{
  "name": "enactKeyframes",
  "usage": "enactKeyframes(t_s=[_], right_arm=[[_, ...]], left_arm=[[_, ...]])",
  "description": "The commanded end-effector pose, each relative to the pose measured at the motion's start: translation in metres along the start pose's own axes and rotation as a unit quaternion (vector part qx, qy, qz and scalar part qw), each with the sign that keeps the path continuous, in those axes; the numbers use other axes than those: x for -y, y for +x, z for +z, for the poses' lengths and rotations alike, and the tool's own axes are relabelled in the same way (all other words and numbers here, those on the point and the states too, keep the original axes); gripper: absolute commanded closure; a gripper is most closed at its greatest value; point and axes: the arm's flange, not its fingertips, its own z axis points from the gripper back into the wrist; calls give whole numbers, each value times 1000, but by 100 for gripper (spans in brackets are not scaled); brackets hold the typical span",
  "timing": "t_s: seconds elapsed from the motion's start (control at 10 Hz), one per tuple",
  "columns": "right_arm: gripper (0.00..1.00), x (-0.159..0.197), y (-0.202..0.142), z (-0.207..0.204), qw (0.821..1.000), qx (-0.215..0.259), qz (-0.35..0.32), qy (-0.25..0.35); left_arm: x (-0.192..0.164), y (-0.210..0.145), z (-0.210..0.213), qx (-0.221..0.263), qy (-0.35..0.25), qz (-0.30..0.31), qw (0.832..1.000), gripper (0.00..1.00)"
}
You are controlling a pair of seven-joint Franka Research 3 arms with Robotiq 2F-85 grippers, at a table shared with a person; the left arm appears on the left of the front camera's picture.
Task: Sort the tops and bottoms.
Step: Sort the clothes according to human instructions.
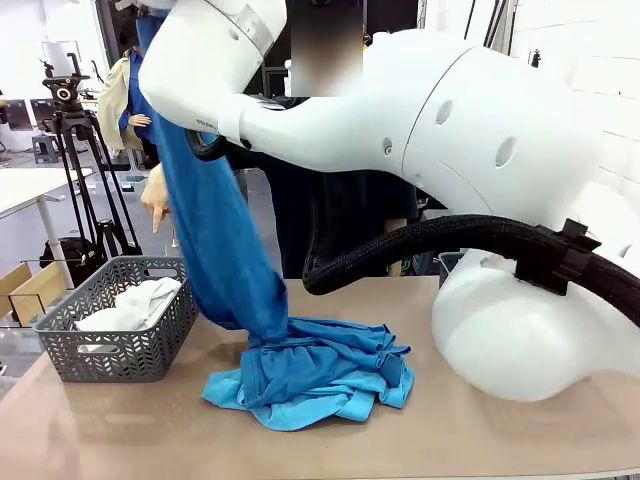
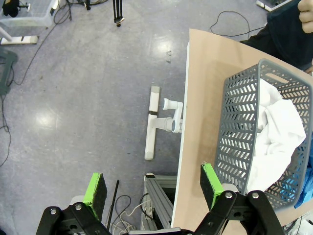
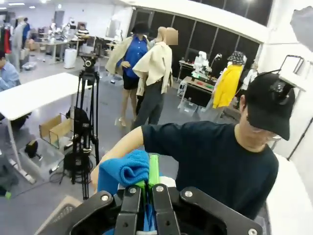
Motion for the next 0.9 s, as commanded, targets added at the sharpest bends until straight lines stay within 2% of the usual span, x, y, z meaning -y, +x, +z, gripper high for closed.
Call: enactKeyframes(t_s=[0.0,0.6,0.7,0.8], right_arm=[[100,28,16,4,999,14,-24,-24],[100,32,15,1,1000,10,-13,-20],[100,20,16,-19,997,2,-35,-67],[100,6,31,-45,994,36,-72,-78]], left_arm=[[-1,-1,1,-2,6,-2,1000,0],[-1,-1,1,-2,6,-2,1000,0],[-1,-1,1,-2,6,-2,1000,0],[-1,-1,1,-2,6,-2,1000,0]])
